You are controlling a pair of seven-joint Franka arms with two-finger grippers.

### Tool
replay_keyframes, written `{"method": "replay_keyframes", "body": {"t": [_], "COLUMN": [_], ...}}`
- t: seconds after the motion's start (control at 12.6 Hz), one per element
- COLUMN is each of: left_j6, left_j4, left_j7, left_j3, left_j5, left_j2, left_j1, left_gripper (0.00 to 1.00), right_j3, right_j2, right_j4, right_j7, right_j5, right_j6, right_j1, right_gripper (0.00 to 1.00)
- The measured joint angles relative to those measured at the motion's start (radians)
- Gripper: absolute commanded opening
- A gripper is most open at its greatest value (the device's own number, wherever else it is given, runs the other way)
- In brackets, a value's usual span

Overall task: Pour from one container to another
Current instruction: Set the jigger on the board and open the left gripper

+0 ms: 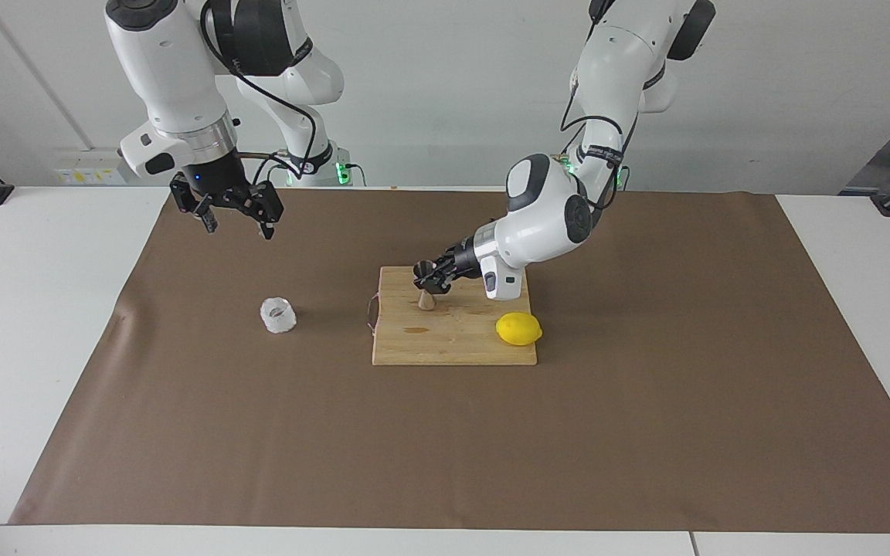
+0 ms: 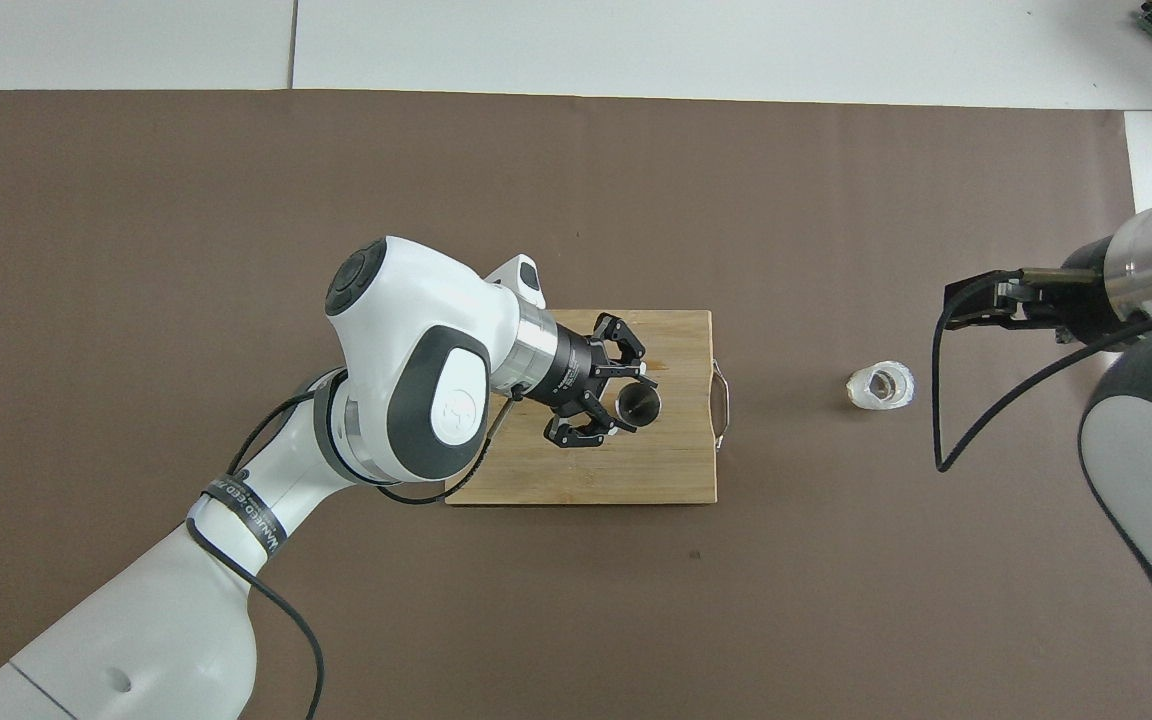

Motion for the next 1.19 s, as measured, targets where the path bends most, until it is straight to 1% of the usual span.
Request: {"method": "replay_keyframes", "body": {"t": [0.08, 0.16, 0.32, 0.47, 0.55, 0.63, 0.71, 0.79, 1.19], "left_j6": [0.001, 0.001, 0.001, 0.002, 0.002, 0.002, 0.003, 0.003, 0.001], "left_j4": [0.0, 0.0, 0.0, -0.001, -0.001, -0.001, -0.001, -0.001, 0.004], "left_j7": [0.001, 0.001, 0.001, 0.001, 0.001, 0.002, 0.002, 0.002, 0.001], "left_j3": [0.0, 0.0, 0.0, 0.0, 0.0, 0.0, 0.0, 0.0, 0.005], "left_j5": [0.0, 0.0, 0.0, 0.0, 0.0, 0.0, 0.0, 0.0, 0.006], "left_j2": [0.003, 0.006, 0.01, 0.012, 0.013, 0.014, 0.016, 0.017, 0.017], "left_j1": [0.0, 0.0, 0.0, 0.0, 0.0, 0.0, 0.0, 0.0, 0.0], "left_gripper": [0.03, 0.14, 0.27, 0.3, 0.38, 0.69, 0.89, 1.0, 1.0], "right_j3": [0.0, 0.0, 0.0, 0.0, 0.0, 0.0, 0.001, 0.001, 0.002], "right_j2": [0.0, 0.0, 0.0, 0.0, 0.0, 0.0, 0.0, 0.0, 0.0], "right_j4": [0.0, 0.0, 0.0, 0.0, 0.0, 0.0, 0.0, 0.0, 0.0], "right_j7": [0.0, 0.0, 0.0, 0.0, 0.0, 0.0, 0.0, 0.0, -0.006], "right_j5": [0.0, 0.0, 0.0, 0.0, 0.0, 0.0, 0.0, 0.0, 0.0], "right_j6": [0.0, 0.0, 0.0, 0.0, 0.0, 0.0, 0.0, 0.0, 0.002], "right_j1": [0.0, 0.0, 0.0, 0.0, 0.0, 0.001, 0.001, 0.001, 0.001], "right_gripper": [1.0, 1.0, 1.0, 1.0, 1.0, 1.0, 1.0, 1.0, 1.0]}}
